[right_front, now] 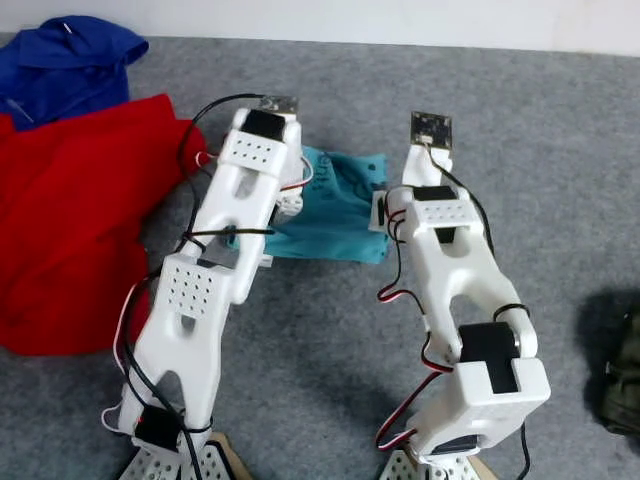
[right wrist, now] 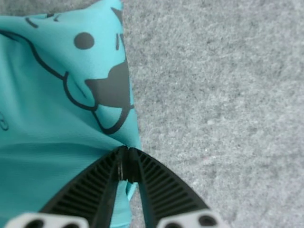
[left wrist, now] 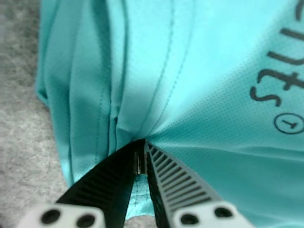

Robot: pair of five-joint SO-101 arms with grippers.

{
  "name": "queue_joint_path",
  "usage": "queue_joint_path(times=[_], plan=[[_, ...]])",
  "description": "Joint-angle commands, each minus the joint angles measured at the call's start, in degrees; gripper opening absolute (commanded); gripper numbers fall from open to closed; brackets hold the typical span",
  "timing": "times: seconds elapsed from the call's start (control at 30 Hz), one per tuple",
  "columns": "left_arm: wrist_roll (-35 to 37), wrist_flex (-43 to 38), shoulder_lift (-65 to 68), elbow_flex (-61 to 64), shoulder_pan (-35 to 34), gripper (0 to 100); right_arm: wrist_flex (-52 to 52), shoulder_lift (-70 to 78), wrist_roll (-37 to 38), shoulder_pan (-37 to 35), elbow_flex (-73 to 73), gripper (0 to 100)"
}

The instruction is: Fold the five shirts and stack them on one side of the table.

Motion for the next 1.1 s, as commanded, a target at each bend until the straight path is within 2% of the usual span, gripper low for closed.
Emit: queue_joint_path(times=[0.0, 0.27, 0.47, 0.53, 0.9, 1.07], plan=[[0.4, 1.1, -4.7, 3.8, -1.6, 1, 0.3, -0.5, -0.5, 0.7, -2.7, 1.0], [0.1, 0.7, -20.7, 18.4, -1.9, 1, 0.1, -0.7, -0.6, 0.7, -3.0, 1.5], [0.4, -2.9, -21.8, 19.1, -4.0, 1, 2.2, -2.5, -2.3, -0.4, -6.5, 22.8], [0.4, -3.0, -21.8, 19.1, -4.9, 1, 2.0, -2.2, -3.2, -0.8, -6.5, 26.7], [0.2, -5.9, -21.7, 19.2, -7.5, 1, -2.0, 1.8, -3.3, -7.6, -6.5, 26.9], [0.2, -6.6, -19.1, 18.9, -7.6, 1, -5.1, 2.4, -3.3, -8.0, -5.8, 26.9]])
